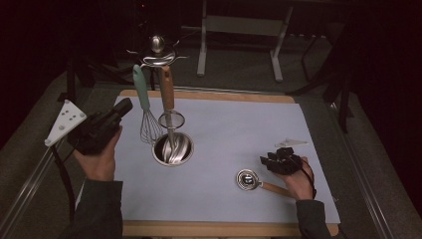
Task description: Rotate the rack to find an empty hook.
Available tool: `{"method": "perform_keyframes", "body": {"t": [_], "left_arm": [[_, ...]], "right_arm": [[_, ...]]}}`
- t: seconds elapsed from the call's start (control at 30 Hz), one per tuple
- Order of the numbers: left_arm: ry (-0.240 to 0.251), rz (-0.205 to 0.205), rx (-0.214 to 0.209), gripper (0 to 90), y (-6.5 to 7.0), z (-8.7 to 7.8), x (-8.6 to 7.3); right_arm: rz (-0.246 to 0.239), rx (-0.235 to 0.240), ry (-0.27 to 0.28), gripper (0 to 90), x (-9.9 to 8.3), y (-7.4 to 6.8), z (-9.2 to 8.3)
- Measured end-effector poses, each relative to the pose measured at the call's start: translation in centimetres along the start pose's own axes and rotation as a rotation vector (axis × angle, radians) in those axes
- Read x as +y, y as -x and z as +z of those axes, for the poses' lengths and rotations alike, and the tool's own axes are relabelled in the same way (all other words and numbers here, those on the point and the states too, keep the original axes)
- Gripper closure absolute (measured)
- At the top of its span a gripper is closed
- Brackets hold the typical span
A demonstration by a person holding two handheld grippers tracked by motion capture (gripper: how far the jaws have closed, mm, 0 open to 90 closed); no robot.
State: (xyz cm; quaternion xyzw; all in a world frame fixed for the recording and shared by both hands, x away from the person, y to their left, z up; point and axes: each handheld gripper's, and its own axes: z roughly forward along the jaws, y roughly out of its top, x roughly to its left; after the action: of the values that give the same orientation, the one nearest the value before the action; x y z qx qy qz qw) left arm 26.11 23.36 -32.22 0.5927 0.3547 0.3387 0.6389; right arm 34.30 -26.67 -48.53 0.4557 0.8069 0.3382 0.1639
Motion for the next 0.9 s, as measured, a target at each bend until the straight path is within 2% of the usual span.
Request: {"method": "perform_keyframes", "body": {"t": [0.17, 0.4, 0.8, 0.9], "left_arm": [[0.035, 0.02, -0.004, 90.0, 0.4, 0.9, 1.9], [0.057, 0.048, -0.001, 90.0, 1.0, 2.2, 3.7], [0.059, 0.079, 0.021, 90.0, 1.4, 3.2, 4.8], [0.053, 0.085, 0.04, 90.0, 1.2, 3.3, 4.9]], "right_arm": [[0.016, -0.017, 0.008, 60.2, -0.8, 0.6, -0.3], [0.072, -0.011, 0.025, 59.9, -1.8, 1.8, -0.7], [0.103, -0.023, 0.034, 59.8, -2.5, 2.6, -0.6], [0.107, -0.023, 0.031, 59.8, -2.6, 2.7, -0.5]]}}
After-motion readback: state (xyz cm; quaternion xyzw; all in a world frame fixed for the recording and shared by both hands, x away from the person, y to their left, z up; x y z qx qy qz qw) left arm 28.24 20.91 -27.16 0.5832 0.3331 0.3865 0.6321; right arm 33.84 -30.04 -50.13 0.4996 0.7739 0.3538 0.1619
